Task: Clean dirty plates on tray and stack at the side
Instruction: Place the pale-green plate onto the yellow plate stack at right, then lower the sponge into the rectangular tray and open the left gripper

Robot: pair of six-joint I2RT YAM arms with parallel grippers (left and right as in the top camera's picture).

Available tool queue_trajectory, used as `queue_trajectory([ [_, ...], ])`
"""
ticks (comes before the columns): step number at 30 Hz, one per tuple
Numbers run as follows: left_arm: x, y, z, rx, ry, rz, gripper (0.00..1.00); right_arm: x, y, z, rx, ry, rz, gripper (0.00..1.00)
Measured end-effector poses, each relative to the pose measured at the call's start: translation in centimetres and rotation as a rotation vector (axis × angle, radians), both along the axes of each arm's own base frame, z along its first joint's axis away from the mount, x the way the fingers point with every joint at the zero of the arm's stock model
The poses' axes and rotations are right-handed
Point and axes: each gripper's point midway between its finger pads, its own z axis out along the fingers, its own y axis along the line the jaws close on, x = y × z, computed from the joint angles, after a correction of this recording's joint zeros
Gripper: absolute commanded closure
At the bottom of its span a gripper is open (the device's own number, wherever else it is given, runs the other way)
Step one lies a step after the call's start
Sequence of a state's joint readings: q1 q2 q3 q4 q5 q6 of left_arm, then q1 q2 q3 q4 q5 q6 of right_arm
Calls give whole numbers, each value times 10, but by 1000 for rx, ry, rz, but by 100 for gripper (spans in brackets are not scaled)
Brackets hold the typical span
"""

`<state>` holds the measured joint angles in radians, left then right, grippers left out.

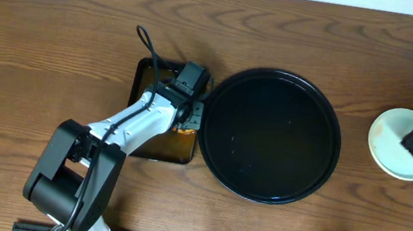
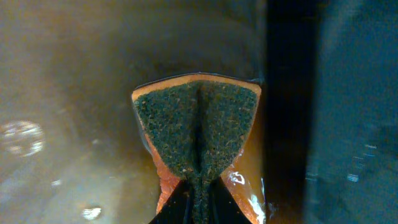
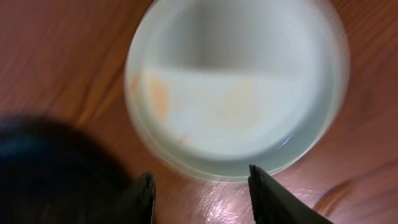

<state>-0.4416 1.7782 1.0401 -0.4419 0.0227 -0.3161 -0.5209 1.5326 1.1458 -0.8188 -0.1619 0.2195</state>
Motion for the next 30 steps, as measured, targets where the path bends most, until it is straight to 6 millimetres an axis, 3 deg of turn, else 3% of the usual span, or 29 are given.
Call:
queue_trajectory([
  [4,0,-14,2,-55,0,-26,92,-6,28,-4,88,36,54,53],
  [9,-3,-23,2,-62,-4,-52,92,-5,47,-4,113,46,134,53],
  [20,-11,-58,8,-174,-3,-182,92,-4,55,-4,115,44,186,53],
  [26,-11,-52,6,-148,0,-180,92,-4,55,-4,114,44,190,53],
  [30,-12,-24,-1,-27,13,-79,92,-5,56,-4,114,46,206,53],
])
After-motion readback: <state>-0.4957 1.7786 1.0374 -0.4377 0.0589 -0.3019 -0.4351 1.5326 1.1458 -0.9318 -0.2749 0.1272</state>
